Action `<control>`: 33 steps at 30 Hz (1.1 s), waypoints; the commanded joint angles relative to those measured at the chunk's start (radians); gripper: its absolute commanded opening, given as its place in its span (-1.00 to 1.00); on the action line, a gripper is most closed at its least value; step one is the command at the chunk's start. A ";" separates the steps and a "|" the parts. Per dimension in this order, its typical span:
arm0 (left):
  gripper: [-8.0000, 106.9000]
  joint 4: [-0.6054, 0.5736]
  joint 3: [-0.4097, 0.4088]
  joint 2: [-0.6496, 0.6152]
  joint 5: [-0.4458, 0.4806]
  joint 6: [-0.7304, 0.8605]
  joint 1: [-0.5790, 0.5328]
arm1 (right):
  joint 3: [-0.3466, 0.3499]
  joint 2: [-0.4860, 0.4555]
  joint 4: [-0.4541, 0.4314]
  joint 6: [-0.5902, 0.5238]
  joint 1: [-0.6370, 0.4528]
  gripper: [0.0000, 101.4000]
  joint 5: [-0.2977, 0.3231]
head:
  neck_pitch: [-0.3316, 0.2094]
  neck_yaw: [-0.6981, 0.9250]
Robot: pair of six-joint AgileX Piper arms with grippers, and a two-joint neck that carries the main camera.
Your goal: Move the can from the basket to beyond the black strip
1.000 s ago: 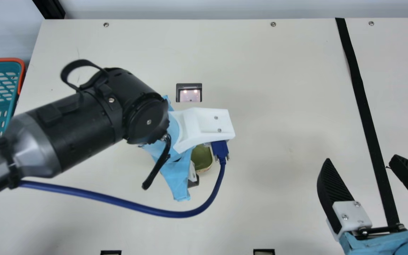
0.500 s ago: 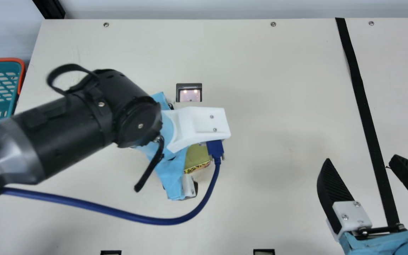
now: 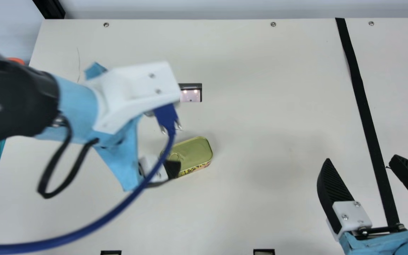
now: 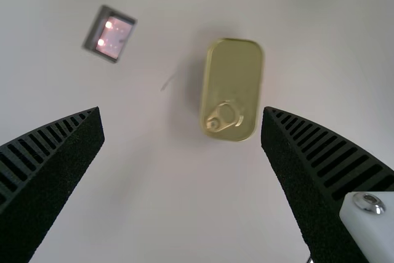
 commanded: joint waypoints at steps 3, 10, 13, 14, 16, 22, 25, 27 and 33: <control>0.71 0.073 0.067 -0.085 -0.097 -0.141 0.078 | -0.008 0.017 -0.007 0.003 0.001 1.00 -0.012 | -0.001 -0.002; 0.71 0.162 0.188 -0.193 -0.220 -0.303 0.170 | -0.088 0.150 -0.054 0.021 0.004 1.00 -0.106 | -0.001 -0.002; 0.71 0.189 0.234 -0.237 -0.260 -0.357 0.202 | -0.136 0.224 -0.076 0.028 0.008 1.00 -0.149 | -0.001 -0.002; 0.71 0.195 0.247 -0.251 -0.270 -0.372 0.212 | -0.152 0.248 -0.085 0.030 0.010 1.00 -0.162 | -0.001 -0.002; 0.71 0.204 0.275 -0.281 -0.288 -0.398 0.231 | -0.184 0.296 -0.094 0.029 0.010 1.00 -0.185 | -0.001 -0.002; 0.71 0.184 0.349 -0.380 -0.309 -0.430 0.305 | -0.265 0.427 -0.101 0.008 0.006 1.00 -0.239 | -0.001 -0.002; 0.71 0.177 0.357 -0.387 -0.308 -0.430 0.314 | -0.297 0.485 -0.090 -0.018 -0.007 1.00 -0.260 | -0.001 -0.002; 0.71 0.169 0.373 -0.409 -0.306 -0.430 0.335 | -0.296 0.466 -0.090 -0.016 -0.009 1.00 -0.264 | -0.001 -0.002; 0.71 0.169 0.373 -0.413 -0.306 -0.430 0.337 | -0.307 0.510 -0.090 -0.032 -0.018 1.00 -0.279 | -0.001 -0.002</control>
